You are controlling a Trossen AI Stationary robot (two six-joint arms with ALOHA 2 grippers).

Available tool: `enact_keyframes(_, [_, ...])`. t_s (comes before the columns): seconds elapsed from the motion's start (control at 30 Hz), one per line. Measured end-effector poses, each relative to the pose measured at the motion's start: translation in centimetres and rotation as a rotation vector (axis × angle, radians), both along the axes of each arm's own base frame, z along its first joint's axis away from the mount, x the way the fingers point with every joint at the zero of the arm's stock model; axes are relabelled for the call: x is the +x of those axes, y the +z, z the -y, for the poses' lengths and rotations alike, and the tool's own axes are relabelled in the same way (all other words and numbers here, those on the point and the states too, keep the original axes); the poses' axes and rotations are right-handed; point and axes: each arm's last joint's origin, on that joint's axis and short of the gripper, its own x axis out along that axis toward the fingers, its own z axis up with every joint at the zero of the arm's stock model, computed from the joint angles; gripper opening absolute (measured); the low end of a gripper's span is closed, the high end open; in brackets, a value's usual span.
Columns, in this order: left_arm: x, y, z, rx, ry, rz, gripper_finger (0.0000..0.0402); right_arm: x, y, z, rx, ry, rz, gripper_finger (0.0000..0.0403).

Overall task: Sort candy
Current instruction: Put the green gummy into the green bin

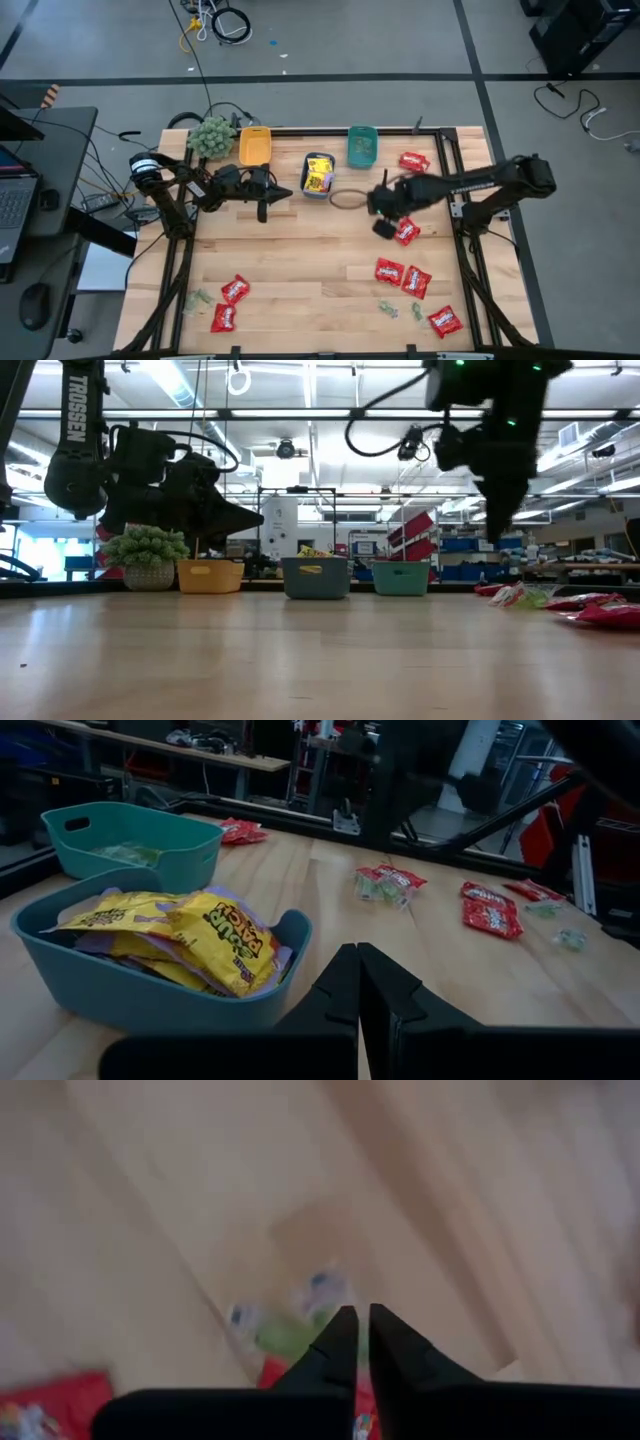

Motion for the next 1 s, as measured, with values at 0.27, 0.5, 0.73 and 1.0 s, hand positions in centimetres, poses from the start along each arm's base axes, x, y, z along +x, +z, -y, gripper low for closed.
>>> enact_keyframes(0.27, [0.0,0.0,0.0,-0.001,-0.008,0.000,0.0001,-1.1,-4.6,-0.2,0.045,0.134,-0.049,0.0098])
enact_keyframes(0.5, [0.0,0.0,0.0,0.003,-0.008,-0.001,0.0001,-0.8,-6.7,1.1,0.092,0.194,-0.058,0.0098])
enact_keyframes(0.73, [0.0,0.0,0.0,0.010,-0.008,-0.002,0.0001,-0.4,-6.0,1.7,0.113,0.183,-0.019,0.0009])
enact_keyframes(1.0, [0.0,0.0,0.0,0.012,-0.001,-0.001,0.0001,3.5,-0.5,4.7,0.014,-0.069,0.284,0.0003])
